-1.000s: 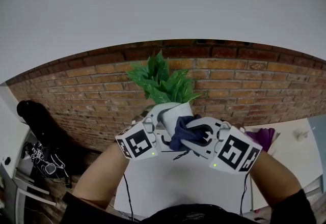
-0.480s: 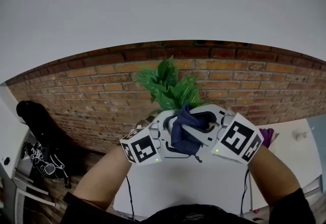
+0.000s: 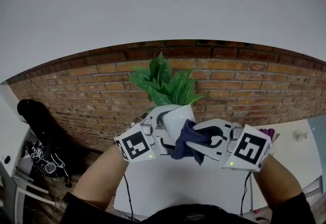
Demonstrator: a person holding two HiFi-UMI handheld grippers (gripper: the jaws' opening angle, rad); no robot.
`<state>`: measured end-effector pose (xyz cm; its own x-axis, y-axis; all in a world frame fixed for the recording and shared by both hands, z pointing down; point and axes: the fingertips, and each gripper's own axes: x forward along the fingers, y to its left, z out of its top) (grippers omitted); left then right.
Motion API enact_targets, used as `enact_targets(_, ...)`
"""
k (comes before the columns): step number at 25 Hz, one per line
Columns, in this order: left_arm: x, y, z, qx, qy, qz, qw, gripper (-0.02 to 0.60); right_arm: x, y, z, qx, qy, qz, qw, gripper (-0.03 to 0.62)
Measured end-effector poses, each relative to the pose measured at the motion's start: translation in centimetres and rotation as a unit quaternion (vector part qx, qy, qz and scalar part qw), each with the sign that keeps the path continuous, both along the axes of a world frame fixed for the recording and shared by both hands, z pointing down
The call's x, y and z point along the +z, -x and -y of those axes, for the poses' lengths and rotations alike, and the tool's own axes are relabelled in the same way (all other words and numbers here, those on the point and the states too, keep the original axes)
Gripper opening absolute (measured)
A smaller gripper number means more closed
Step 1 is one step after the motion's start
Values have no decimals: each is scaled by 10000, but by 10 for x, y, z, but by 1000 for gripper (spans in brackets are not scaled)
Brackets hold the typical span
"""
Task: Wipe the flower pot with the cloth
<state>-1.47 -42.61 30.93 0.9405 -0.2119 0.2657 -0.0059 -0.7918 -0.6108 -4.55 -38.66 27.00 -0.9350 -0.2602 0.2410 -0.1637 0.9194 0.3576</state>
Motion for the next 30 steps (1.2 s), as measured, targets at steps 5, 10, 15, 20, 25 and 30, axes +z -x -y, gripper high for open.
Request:
enact_targets(5,-7,4,-16,296,22,16,9996,541,-39,-10,55,880,255,494,9946,57)
enact_targets(10,-7,3,-9,176,-36,-48,9998,541,-14,-7,34,510,454,348,9971,57)
enact_targets(15,-2,-3,-3,-85,-141,-60,9998,540,30,-19,-2,-13,513,-220,9984,57)
enact_targets(20,-7,2,-11,121,-2,-124,9998,538,-1,-25,8,58,666,479,9966,57)
enact_targets(25,-14,2,-33,592,-10,-168,9981,538,-35,-28,56,762,861,1110,9872,57)
enact_targets(30,-20,4,-22,429,-22,-309,9986,540,-10,-30,36,375,1333,1094,9843,57)
